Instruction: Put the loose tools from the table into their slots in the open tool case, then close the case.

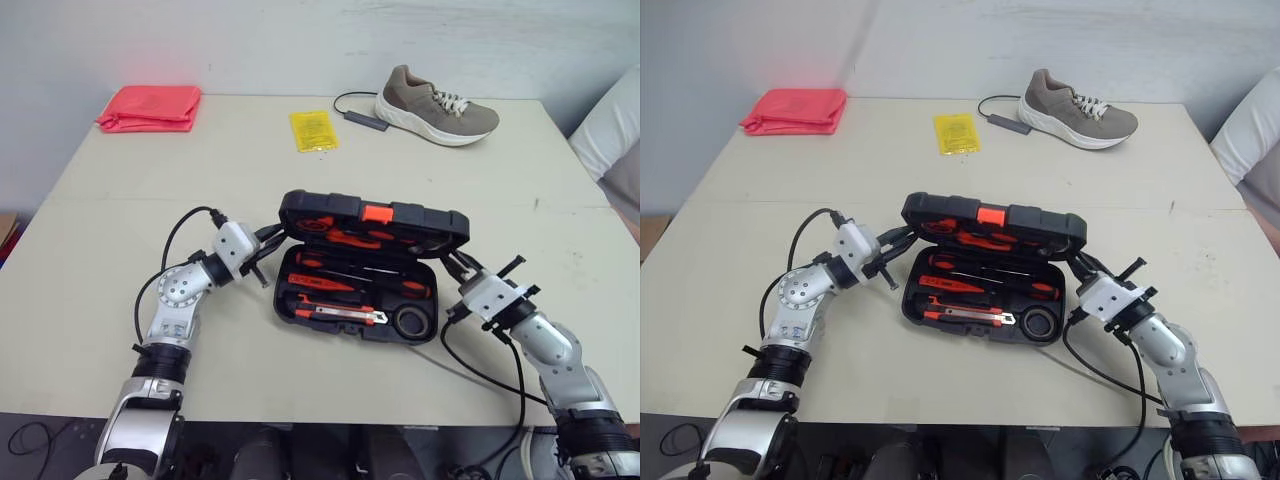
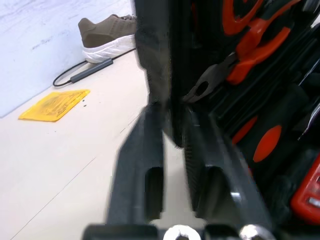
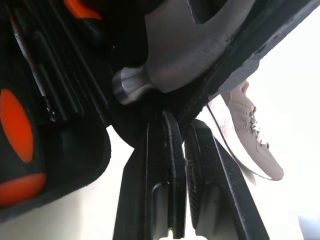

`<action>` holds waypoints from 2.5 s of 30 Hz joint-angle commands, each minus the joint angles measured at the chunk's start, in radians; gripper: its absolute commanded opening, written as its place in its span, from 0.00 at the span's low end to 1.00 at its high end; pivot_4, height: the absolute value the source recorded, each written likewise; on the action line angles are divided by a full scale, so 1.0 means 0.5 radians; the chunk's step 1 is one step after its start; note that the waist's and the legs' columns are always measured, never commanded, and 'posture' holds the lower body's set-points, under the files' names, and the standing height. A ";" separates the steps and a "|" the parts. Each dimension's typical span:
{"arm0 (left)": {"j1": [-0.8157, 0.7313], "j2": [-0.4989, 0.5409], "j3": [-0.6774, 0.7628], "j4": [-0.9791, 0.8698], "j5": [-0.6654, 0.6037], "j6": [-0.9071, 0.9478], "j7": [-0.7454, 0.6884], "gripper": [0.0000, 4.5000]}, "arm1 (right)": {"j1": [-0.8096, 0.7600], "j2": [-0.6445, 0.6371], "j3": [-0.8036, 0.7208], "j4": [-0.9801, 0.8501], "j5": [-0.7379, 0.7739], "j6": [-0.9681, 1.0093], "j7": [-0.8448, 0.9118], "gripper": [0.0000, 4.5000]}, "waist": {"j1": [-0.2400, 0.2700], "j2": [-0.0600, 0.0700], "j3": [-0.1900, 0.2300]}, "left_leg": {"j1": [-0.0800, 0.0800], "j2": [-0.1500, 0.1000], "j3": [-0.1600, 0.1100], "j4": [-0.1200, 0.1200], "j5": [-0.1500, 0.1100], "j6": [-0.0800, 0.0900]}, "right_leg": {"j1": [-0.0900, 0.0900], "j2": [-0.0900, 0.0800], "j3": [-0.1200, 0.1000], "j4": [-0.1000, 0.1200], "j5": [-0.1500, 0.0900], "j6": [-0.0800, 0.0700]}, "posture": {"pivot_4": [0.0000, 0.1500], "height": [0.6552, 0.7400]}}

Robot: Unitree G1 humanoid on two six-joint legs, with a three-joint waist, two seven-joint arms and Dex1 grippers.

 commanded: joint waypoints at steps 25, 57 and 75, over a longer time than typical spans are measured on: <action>-0.737 0.017 -0.146 0.436 -0.066 0.950 -0.313 0.00 | 1.052 -0.393 -0.154 -1.371 1.161 1.438 0.955 0.01 | 0.063 -0.007 0.000 | 0.003 -0.005 -0.005 0.007 -0.002 0.003 | 0.009 0.004 -0.002 -0.002 0.000 0.000 | 1.00 1.00; -0.532 0.089 -0.239 0.446 0.024 0.758 -1.214 0.00 | -0.271 -0.249 0.251 -0.048 0.563 1.073 1.211 0.01 | 0.034 -0.020 -0.001 | 0.003 0.001 -0.005 0.016 -0.005 0.004 | 0.010 0.002 -0.006 0.003 0.000 0.000 | 1.00 1.00; -0.036 0.281 -0.027 -0.574 -0.496 1.429 -1.176 0.00 | -0.134 -0.139 -0.048 -0.188 0.643 1.050 0.948 0.01 | 0.027 -0.016 0.000 | 0.001 0.001 -0.008 0.014 -0.005 0.003 | 0.010 -0.003 -0.005 0.004 -0.001 -0.001 | 1.00 1.00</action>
